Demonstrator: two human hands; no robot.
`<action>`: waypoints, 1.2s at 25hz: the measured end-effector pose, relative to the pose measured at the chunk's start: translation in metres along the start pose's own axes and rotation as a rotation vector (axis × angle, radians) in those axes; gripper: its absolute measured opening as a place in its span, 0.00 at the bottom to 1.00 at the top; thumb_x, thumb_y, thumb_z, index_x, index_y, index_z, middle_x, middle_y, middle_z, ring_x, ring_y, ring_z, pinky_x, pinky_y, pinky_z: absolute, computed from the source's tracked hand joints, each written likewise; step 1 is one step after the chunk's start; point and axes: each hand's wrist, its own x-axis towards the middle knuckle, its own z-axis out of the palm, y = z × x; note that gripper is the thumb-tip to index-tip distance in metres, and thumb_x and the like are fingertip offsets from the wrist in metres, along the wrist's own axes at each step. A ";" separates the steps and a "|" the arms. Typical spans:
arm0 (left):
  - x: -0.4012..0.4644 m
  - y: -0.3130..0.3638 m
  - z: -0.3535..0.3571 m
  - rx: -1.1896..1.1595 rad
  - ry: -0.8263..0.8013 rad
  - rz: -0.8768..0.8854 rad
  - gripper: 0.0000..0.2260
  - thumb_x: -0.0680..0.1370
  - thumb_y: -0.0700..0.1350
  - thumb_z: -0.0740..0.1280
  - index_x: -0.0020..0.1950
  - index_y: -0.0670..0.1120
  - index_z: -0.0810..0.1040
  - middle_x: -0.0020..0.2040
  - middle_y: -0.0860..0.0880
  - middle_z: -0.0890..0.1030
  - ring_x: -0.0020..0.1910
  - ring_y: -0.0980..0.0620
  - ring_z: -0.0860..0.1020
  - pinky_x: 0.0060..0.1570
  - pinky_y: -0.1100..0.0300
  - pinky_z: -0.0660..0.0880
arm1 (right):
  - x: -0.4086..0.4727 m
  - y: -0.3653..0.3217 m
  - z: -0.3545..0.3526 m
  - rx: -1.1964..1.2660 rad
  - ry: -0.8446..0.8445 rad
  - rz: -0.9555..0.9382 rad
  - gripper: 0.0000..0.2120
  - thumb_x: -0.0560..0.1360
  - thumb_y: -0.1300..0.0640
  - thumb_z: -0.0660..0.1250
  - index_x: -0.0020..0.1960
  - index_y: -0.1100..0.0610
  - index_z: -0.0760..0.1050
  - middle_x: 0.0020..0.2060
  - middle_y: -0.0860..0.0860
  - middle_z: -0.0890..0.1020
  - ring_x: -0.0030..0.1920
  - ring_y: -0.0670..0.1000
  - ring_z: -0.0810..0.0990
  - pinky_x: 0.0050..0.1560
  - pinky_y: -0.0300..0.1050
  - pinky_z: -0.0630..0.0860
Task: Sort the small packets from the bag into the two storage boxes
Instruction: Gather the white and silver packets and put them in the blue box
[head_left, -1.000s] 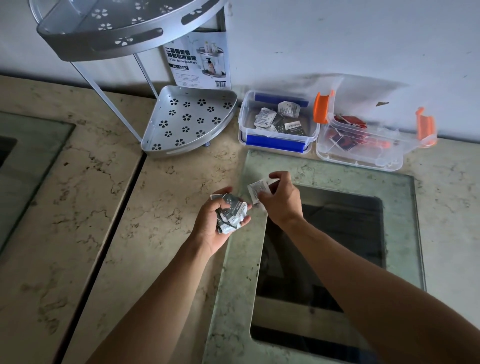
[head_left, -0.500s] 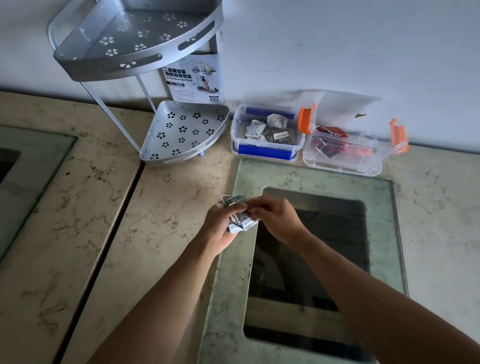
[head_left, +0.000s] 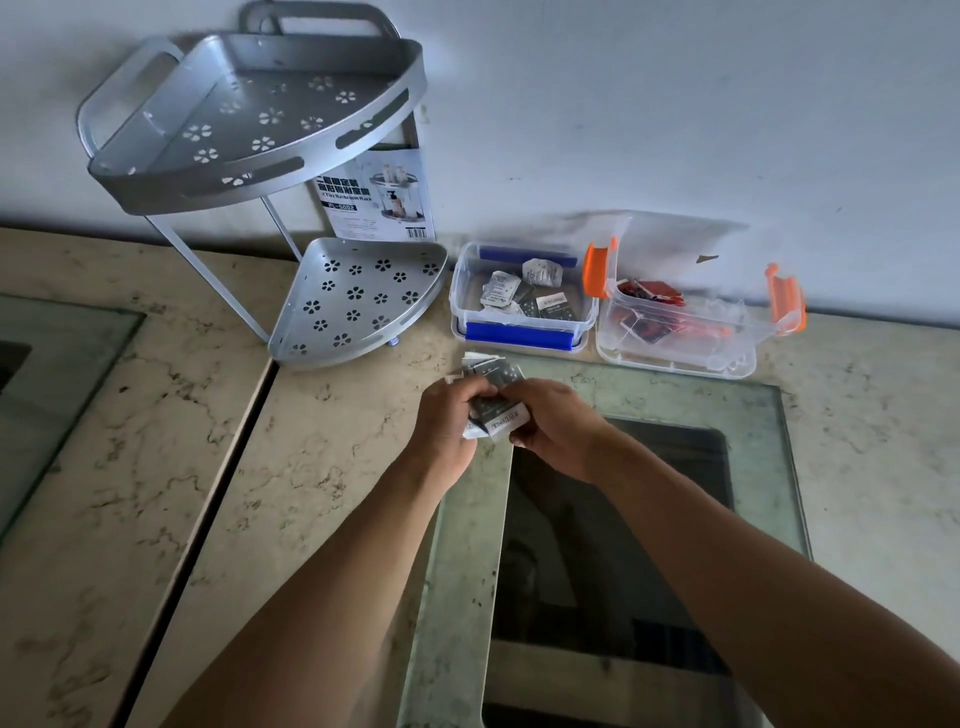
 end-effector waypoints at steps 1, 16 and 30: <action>0.008 0.011 0.006 0.046 -0.003 0.041 0.04 0.76 0.34 0.67 0.48 0.37 0.81 0.42 0.42 0.83 0.40 0.47 0.84 0.40 0.55 0.80 | 0.008 -0.012 -0.001 0.000 0.002 -0.026 0.13 0.79 0.54 0.66 0.56 0.62 0.78 0.44 0.58 0.83 0.40 0.52 0.78 0.43 0.47 0.72; 0.179 0.109 0.069 0.661 0.094 -0.023 0.15 0.75 0.55 0.63 0.45 0.44 0.79 0.46 0.41 0.80 0.44 0.42 0.80 0.48 0.50 0.76 | 0.158 -0.110 -0.021 -0.181 0.407 -0.111 0.17 0.73 0.53 0.62 0.58 0.61 0.73 0.43 0.53 0.81 0.43 0.51 0.81 0.46 0.48 0.81; 0.050 0.116 0.051 1.018 0.057 0.235 0.14 0.83 0.51 0.58 0.47 0.44 0.77 0.52 0.41 0.81 0.50 0.43 0.80 0.53 0.52 0.75 | 0.031 -0.087 -0.017 -0.833 0.422 -0.395 0.23 0.78 0.59 0.59 0.74 0.57 0.67 0.67 0.61 0.75 0.59 0.61 0.77 0.54 0.51 0.74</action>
